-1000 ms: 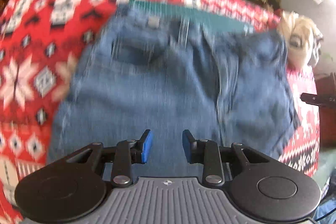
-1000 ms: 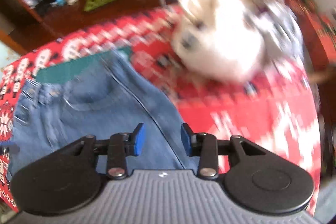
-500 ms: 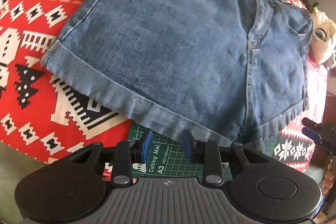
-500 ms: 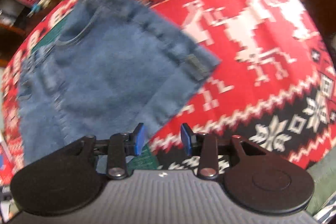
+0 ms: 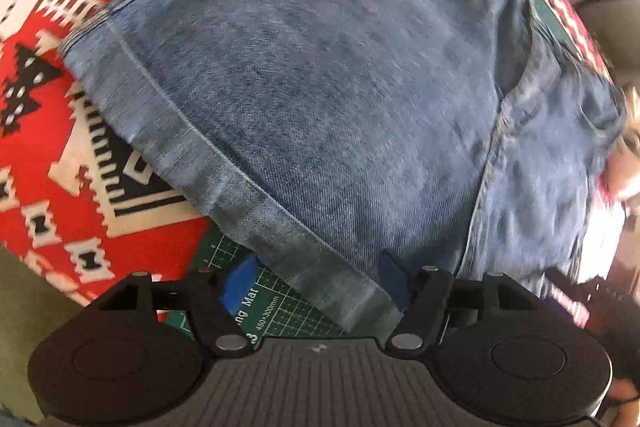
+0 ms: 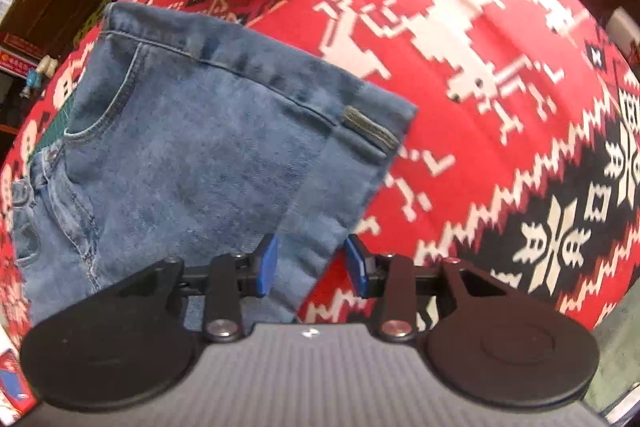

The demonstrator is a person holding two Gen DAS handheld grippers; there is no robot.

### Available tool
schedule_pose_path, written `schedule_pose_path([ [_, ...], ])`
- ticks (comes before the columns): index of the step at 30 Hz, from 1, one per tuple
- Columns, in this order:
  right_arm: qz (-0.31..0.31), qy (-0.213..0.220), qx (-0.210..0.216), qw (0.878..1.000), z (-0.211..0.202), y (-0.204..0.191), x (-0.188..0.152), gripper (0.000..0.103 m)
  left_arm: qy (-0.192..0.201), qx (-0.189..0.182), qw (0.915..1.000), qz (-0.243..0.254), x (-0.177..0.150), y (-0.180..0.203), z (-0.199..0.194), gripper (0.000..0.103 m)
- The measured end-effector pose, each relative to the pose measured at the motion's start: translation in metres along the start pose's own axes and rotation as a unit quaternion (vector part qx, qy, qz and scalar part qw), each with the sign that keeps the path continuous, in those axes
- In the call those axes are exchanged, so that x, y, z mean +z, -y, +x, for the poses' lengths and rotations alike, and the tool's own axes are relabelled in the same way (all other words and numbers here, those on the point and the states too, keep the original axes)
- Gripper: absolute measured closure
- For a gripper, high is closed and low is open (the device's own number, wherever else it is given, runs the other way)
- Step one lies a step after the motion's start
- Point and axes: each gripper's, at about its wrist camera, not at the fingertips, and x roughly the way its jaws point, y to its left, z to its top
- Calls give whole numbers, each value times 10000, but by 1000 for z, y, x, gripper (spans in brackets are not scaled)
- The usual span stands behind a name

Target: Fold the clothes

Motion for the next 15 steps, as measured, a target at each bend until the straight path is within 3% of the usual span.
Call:
schedule_pose_path([
  [1, -20, -8, -79, 10000, 2, -4, 1, 62, 41, 37, 9998, -176, 0, -2, -1, 50],
  [2, -39, -19, -159, 9999, 4, -9, 2, 66, 74, 87, 9995, -289, 1, -3, -2, 68],
  [3, -57, -30, -239, 9997, 6, -13, 3, 84, 105, 141, 9991, -389, 2, -4, -3, 74],
  [4, -72, -47, -299, 9995, 6, -15, 3, 91, 135, 194, 9985, -488, 3, -5, -4, 75],
  [6, -117, -86, -371, 9992, 6, -16, 3, 96, 138, 292, 9978, -572, 3, -4, -4, 78],
  [7, -148, -107, -382, 9991, 5, -16, 3, 96, 136, 359, 9977, -566, 3, -3, -4, 89],
  [15, -400, -307, -442, 9978, -7, -11, -9, 97, 23, 583, 9983, 89, -8, 0, -15, 96],
])
